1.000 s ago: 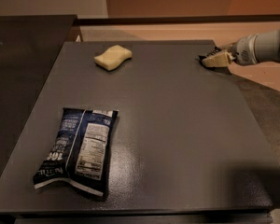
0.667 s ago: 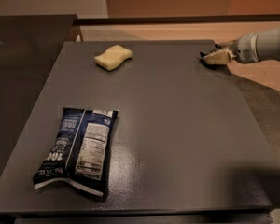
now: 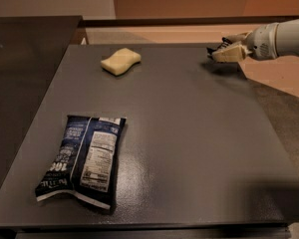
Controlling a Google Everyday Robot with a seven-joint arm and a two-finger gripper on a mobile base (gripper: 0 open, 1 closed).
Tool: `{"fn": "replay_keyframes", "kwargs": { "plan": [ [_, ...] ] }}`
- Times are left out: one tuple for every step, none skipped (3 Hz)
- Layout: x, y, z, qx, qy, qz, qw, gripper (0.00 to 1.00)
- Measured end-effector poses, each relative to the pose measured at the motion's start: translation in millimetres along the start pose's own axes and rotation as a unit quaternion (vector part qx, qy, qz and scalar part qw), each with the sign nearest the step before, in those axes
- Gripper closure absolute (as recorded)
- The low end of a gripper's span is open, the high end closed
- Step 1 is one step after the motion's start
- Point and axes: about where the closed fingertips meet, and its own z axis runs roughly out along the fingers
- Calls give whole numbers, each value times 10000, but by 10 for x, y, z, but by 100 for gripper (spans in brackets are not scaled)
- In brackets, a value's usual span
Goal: Pick rxbar chocolate
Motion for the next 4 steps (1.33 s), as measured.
{"fn": "replay_keyframes", "kwargs": {
  "plan": [
    [-298, 216, -54, -275, -258, -279, 9989, 100],
    [-550, 360, -157, -448, -438, -517, 9967, 100],
    [-724, 475, -243, -546, -486, -754, 9945, 100],
    [-730, 482, -244, -554, -486, -764, 9944, 100]
  ]
}}
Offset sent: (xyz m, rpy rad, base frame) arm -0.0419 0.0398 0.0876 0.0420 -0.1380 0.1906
